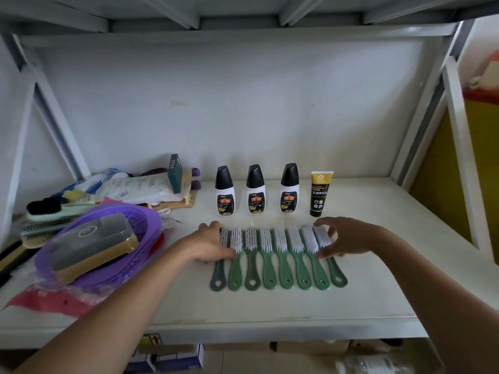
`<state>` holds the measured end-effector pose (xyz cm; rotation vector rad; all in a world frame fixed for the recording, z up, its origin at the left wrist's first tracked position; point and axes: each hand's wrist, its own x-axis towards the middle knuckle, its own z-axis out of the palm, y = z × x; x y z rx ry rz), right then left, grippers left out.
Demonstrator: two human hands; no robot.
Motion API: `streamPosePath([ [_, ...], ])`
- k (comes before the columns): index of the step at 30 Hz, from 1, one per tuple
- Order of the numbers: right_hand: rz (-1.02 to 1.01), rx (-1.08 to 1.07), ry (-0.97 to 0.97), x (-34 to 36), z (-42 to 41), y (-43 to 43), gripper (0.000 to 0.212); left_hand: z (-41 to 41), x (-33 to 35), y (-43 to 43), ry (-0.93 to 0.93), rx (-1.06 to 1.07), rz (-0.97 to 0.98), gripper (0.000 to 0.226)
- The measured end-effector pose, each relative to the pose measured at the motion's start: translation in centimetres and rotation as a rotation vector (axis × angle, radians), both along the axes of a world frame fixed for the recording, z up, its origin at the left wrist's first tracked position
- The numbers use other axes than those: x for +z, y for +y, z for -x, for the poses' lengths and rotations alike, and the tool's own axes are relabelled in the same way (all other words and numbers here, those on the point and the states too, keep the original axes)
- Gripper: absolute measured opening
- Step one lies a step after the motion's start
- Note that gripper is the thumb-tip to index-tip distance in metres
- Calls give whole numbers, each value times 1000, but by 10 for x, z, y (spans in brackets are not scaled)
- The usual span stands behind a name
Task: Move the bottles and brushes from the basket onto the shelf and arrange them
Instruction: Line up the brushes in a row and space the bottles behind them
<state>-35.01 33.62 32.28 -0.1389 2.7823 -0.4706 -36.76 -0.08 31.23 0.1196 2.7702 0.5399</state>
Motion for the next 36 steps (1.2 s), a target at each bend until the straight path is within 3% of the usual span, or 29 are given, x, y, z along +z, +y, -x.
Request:
streamPosePath([
  [6,4,-5,-5,2,-3,-2,79,1,-1,1,-6,5,10,90],
  [12,22,-13,-25,5,-4,-3,80,3,0,-2,-35,9,-3,91],
  [15,99,-64,-12,12,-3,4,79,10,8,-13,-100,90,-207,82],
  [21,274,-397,234,9,17,20,57,30,16,-36,76,241,-358,70],
  [28,455,-540,589,16,53,8,80,70,4,-46,159,248,-468,71],
  [32,536,-542,389,-4,78,2,84,87,-8,-48,164,223,-524,71],
  [36,539,-506,267,-20,90,-3,41,92,-22,-41,173,137,-480,67],
])
